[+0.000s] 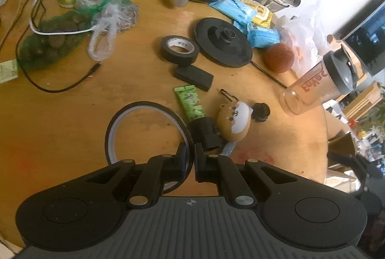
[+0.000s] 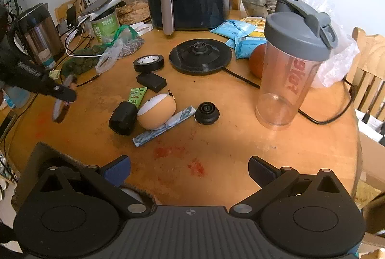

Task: Organize objects
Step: 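Grasp the black knob cap with the right gripper while the left holds the ring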

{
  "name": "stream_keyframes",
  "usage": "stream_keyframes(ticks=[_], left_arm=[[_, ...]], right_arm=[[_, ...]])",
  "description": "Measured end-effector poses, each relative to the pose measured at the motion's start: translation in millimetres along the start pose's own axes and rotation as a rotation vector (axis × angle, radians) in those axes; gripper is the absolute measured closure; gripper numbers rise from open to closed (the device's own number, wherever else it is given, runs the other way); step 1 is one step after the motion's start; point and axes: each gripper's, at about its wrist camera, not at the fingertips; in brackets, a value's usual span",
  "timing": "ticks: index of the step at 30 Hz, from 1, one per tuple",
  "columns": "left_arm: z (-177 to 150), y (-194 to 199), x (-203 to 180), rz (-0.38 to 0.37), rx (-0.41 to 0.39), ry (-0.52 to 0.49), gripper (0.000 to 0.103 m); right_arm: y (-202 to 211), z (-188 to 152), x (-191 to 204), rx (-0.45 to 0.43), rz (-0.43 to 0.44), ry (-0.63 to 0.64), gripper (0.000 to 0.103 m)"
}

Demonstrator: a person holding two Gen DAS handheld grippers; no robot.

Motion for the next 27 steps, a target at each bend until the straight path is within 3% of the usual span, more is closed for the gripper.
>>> stream_keyframes(ticks=[11, 18, 27], left_arm=[[-19, 19, 24, 0.052, -0.017, 0.032, 0.096], [-31, 30, 42, 0.087, -0.026, 0.12, 0.096], [-49, 44, 68, 0.122, -0.028, 0.196, 0.096]], right_arm=[[-35, 21, -4, 0.017, -0.002, 0.045, 0.0], [-62, 34, -8, 0.019, -0.009, 0.051, 0.002], [-105, 47, -15, 0.04, -0.098, 0.073, 0.035]])
Point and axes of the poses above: each gripper's, at about its wrist camera, not at the fingertips, and y roughly against the way its jaws point, x to its left, z to its top, and after that the axes turned 3 degrees about z, right-handed
